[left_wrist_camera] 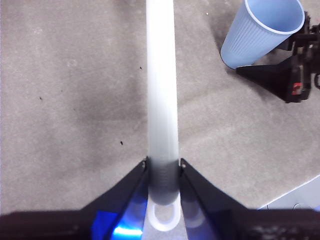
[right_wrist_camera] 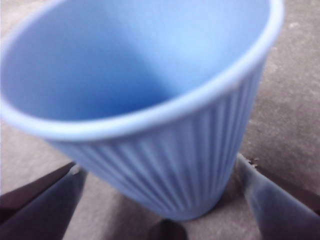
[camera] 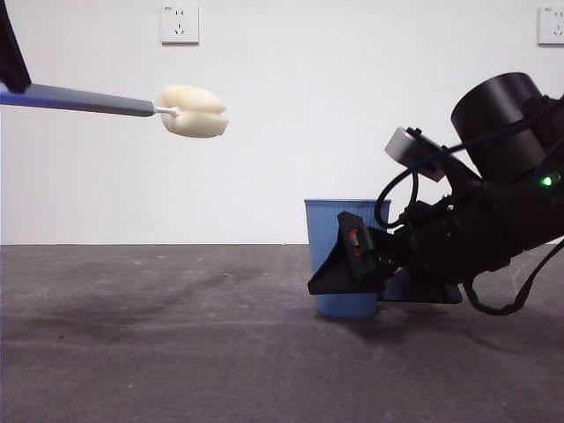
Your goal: Pick up the cup brush,pick up the cup,insert the brush into the cup,clean the cup,put the cup brush back,put the cup back to the fixed position on the table
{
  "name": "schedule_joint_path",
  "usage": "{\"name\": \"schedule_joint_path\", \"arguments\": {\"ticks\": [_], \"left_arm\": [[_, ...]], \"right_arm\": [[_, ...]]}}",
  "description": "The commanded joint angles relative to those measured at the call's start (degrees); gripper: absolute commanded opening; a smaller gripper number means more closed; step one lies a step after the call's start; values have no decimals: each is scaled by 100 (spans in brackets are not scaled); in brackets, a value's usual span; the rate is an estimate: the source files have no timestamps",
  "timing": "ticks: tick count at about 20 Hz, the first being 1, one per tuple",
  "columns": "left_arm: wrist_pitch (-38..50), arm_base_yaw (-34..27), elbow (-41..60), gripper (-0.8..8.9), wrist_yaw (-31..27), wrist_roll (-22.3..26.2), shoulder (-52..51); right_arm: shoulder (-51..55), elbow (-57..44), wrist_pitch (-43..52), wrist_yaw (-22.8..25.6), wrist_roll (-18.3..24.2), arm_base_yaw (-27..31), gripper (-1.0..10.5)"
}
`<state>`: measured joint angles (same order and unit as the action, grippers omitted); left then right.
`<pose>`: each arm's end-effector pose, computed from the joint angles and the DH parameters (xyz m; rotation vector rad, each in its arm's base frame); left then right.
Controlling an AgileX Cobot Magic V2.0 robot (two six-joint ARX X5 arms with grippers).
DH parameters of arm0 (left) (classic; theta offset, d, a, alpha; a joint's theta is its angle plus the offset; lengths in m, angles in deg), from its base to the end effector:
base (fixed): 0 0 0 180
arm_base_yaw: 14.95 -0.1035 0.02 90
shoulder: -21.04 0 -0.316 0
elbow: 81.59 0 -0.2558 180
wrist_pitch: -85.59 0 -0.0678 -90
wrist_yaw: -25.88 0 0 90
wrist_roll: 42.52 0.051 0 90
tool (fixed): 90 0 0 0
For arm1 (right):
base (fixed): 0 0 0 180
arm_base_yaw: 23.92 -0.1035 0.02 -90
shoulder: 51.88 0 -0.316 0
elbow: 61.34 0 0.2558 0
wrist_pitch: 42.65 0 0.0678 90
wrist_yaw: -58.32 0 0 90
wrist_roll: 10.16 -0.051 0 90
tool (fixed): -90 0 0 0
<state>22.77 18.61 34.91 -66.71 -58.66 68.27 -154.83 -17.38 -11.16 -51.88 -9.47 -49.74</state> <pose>0.1118 -0.0714 0.3209 -0.0060 0.8428 -0.3943 0.2851 0.1575 0.1388 -0.0353 0.4876 0.7904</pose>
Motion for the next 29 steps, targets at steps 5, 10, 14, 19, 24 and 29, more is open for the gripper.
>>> {"name": "schedule_joint_path", "arguments": {"ticks": [5, 10, 14, 19, 24, 29], "left_arm": [[129, 11, -22, -8, -17, -37, -15], [118, 11, -22, -8, -17, -31, -15], [79, 11, -22, -8, -17, -13, -15], [-98, 11, -22, -8, -20, 68, -15], [-201, 11, -22, -8, -22, 291, -15], [-378, 11, -22, -8, -22, 647, -15]], "right_arm": [[-109, -44, 170, 273, -87, -48, 244], [-109, -44, 210, 256, -85, -48, 15], [-109, -44, 208, 256, -81, -48, -11], [-94, -44, 208, 256, -66, -48, -12], [146, -44, -46, 258, -59, -59, -12], [1161, -33, -1502, 605, 398, -153, -13]]}}
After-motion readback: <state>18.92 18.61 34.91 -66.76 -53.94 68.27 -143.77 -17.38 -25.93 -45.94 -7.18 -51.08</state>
